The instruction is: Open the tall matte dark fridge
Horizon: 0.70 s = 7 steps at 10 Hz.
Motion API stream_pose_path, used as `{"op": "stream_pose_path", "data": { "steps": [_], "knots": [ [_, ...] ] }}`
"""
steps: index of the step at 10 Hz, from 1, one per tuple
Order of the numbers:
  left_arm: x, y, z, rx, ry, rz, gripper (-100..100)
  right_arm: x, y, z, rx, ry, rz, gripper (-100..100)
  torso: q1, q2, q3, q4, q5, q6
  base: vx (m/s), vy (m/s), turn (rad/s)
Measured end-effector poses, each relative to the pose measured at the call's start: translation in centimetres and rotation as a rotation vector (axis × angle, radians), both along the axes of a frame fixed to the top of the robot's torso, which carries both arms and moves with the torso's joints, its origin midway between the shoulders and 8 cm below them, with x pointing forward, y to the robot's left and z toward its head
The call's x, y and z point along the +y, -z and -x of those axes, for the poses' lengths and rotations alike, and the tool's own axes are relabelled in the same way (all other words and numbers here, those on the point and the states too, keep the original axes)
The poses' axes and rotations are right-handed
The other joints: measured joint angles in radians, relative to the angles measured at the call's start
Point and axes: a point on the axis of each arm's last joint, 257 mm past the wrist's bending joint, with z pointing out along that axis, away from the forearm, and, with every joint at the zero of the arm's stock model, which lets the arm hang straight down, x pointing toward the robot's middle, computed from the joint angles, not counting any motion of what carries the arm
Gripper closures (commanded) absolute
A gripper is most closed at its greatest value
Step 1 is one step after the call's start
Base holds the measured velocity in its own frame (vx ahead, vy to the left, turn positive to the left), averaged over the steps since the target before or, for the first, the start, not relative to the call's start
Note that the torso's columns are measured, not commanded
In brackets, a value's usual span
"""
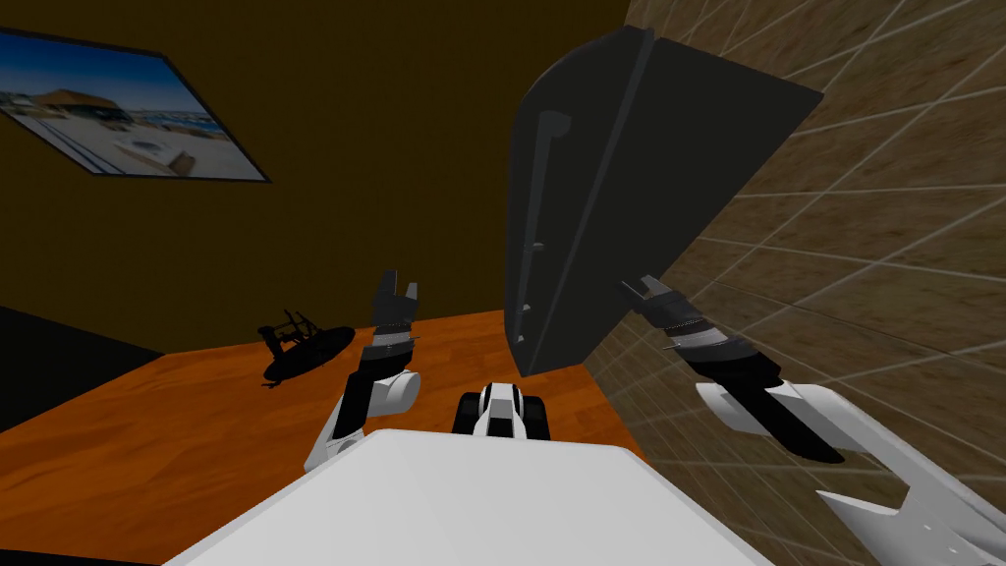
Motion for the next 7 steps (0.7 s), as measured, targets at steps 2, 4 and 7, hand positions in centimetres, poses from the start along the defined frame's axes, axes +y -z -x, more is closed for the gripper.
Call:
{"op": "stream_pose_path", "data": {
  "steps": [2, 4, 7],
  "knots": [
    [0.0, 0.0, 0.0, 0.0, 0.0, 0.0, 0, -0.6, -0.9, -0.2, -0.011, 0.017, 0.092, -100, 0.002, 0.0, 0.0, 0.0, 0.001, 0.0, 0.031, 0.07, -0.046],
    [0.0, 0.0, 0.0, 0.0, 0.0, 0.0, 0, -1.2, -2.0, -0.5, -0.024, 0.033, 0.183, -100, 0.001, -0.001, -0.001, 0.0, 0.0, 0.0, 0.044, 0.06, -0.041],
    [0.0, 0.0, 0.0, 0.0, 0.0, 0.0, 0, -2.0, -3.5, -1.1, -0.042, 0.056, 0.309, -100, 0.002, 0.0, 0.0, 0.0, 0.001, 0.0, 0.038, 0.083, -0.048]
  ]
}}
